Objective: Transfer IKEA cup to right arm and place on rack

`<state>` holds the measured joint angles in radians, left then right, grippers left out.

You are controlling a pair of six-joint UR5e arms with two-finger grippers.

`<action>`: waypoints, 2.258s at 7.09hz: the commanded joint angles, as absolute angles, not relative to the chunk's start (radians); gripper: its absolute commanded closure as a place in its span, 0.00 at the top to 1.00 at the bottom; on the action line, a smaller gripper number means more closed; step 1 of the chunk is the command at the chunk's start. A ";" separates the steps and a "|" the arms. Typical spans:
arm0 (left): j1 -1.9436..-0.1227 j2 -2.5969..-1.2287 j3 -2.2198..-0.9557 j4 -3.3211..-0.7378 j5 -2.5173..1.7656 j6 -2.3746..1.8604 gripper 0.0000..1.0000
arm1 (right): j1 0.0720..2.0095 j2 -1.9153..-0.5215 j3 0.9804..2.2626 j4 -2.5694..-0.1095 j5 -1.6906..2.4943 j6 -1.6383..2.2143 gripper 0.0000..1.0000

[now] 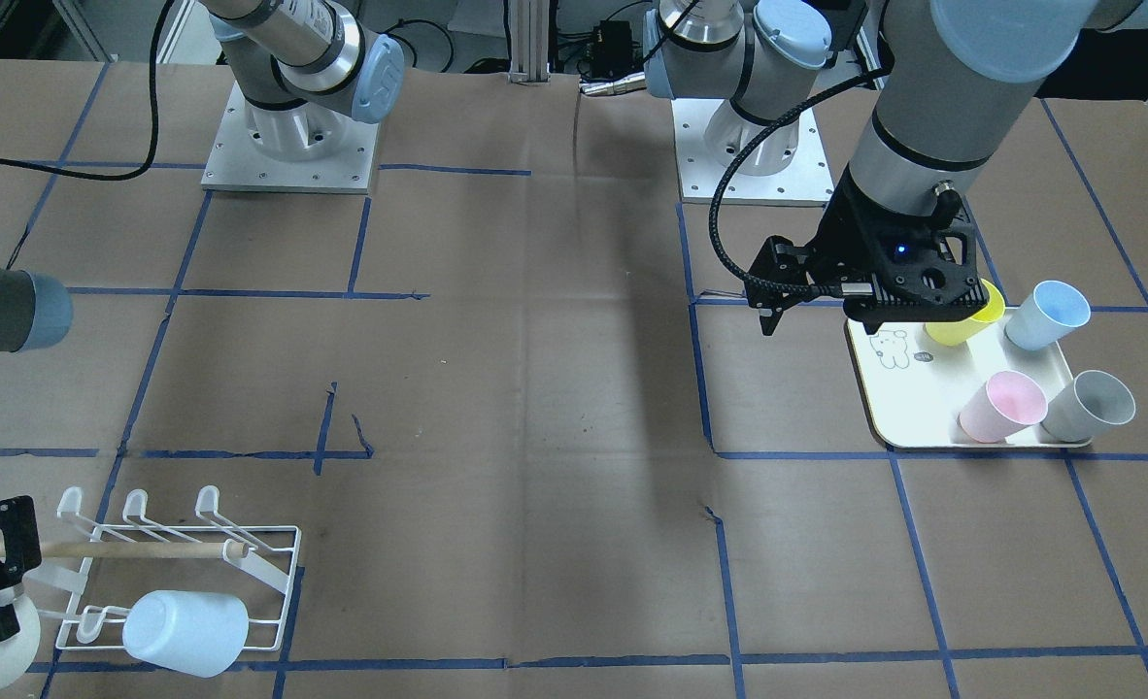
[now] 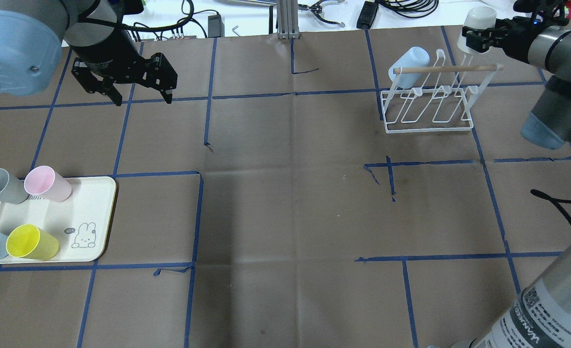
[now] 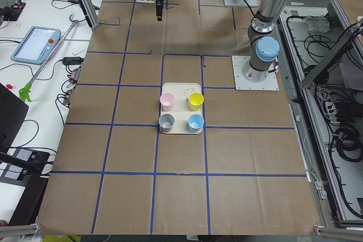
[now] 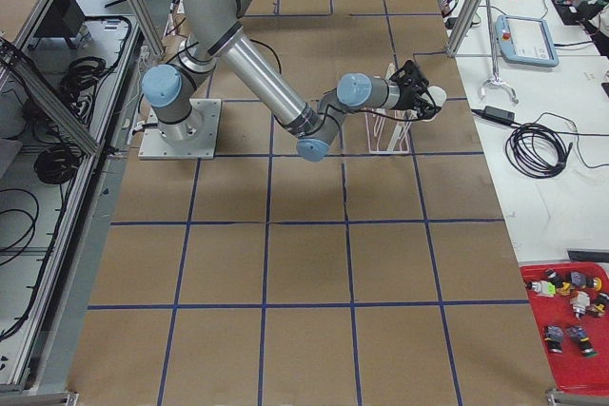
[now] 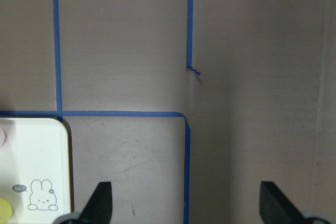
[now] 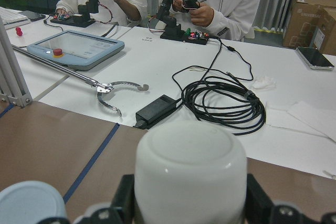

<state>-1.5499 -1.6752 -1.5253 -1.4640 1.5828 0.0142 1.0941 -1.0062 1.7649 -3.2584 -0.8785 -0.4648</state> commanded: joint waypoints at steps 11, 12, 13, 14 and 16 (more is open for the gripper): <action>-1.552 -1.663 -1.572 -1.453 1.577 0.009 1.00 | 1.187 -1.323 1.793 -2.665 -0.967 -0.465 1.00; -1.552 -1.663 -1.574 -1.453 1.577 0.006 1.00 | 1.227 -1.378 1.792 -2.545 -1.135 -0.465 1.00; -1.552 -1.663 -1.575 -1.453 1.577 0.006 1.00 | 1.291 -1.415 1.792 -2.436 -1.240 -0.460 1.00; -1.552 -1.661 -1.578 -1.453 1.577 0.005 1.00 | 1.357 -1.446 1.787 -2.258 -1.303 -0.450 1.00; -1.552 -1.661 -1.580 -1.453 1.575 0.003 1.00 | 1.487 -1.503 1.702 -1.945 -1.371 -0.221 1.00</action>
